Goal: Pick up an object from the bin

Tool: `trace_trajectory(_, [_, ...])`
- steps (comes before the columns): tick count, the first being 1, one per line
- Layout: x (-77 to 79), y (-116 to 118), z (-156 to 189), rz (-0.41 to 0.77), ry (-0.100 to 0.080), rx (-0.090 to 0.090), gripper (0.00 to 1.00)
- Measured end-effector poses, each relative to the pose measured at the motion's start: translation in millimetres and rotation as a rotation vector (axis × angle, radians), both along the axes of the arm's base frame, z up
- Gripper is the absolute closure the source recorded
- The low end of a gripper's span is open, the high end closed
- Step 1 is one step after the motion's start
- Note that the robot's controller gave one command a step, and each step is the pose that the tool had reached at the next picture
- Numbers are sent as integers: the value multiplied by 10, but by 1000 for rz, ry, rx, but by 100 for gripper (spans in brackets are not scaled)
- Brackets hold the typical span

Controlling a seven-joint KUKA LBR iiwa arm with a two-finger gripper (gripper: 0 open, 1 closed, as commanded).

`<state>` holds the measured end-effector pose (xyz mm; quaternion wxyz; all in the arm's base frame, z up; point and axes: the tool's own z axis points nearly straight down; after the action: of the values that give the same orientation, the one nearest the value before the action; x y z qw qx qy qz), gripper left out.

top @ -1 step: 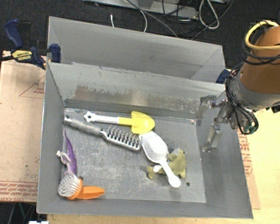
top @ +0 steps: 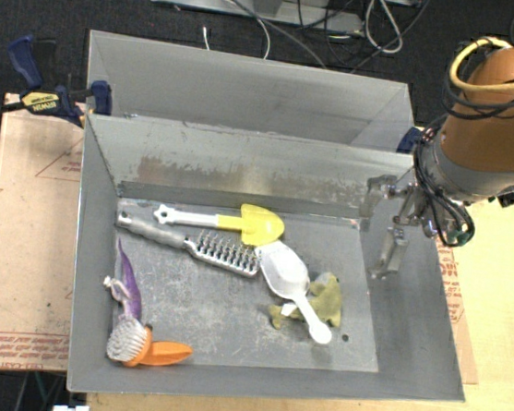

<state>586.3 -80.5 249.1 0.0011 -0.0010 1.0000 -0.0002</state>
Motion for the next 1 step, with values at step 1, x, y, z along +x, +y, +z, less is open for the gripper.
trace_trajectory(1, [-6,473,-482,-39,2,3,0])
